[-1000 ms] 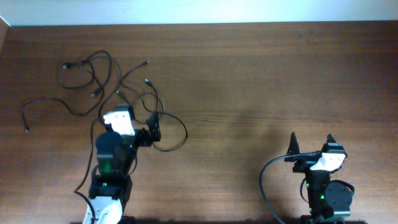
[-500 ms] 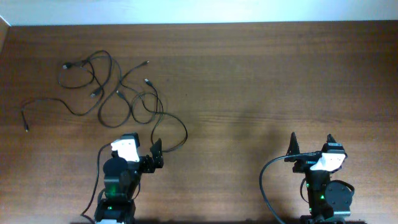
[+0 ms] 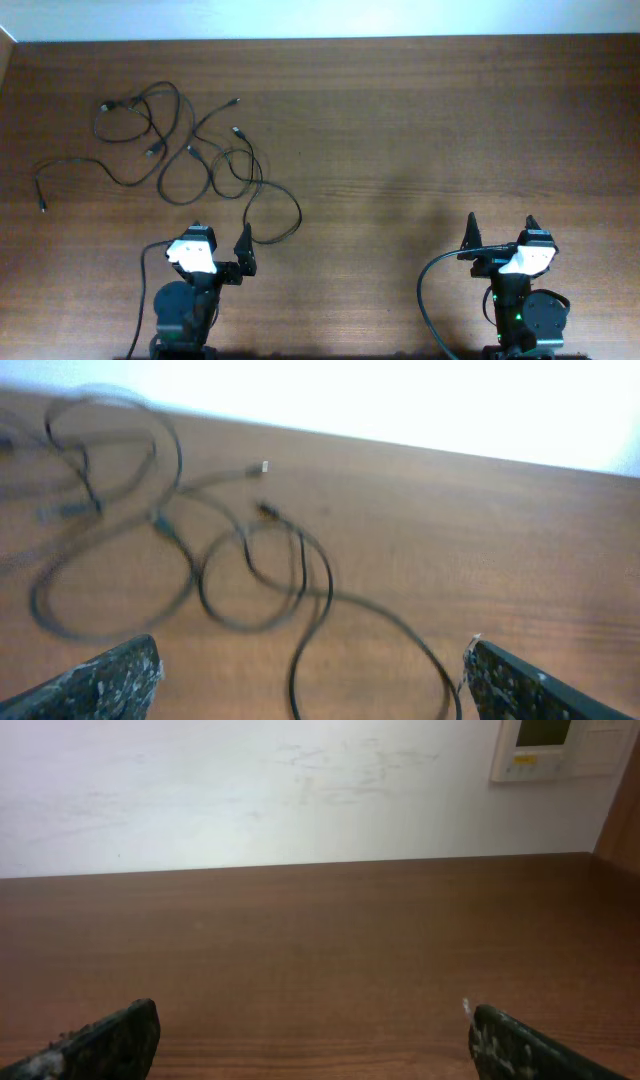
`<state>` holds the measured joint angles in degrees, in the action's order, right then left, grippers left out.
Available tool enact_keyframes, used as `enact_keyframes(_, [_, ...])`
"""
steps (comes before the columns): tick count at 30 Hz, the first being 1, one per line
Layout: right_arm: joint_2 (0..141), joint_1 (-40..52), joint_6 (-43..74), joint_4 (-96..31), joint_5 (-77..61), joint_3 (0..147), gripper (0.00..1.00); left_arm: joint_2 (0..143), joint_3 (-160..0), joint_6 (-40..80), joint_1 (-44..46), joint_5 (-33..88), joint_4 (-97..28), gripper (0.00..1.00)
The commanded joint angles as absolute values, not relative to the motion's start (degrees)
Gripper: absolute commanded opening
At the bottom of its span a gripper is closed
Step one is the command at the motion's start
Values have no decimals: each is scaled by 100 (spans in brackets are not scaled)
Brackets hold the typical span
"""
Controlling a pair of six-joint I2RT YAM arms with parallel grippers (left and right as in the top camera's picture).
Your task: Untangle cables
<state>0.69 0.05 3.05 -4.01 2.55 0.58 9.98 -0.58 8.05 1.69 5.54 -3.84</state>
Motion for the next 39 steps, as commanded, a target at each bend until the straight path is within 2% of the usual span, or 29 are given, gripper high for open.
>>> enact_keyframes(1, [21,36,349,-440,281,32,98,395,-51,-58,148,467,-449,99])
enact_keyframes(11, [21,36,349,-440,281,32,99,30,-47,-851,102,12,-502,99])
enact_keyframes(39, [21,36,349,-440,283,32,98,34,-49,-847,-56,80,-480,99])
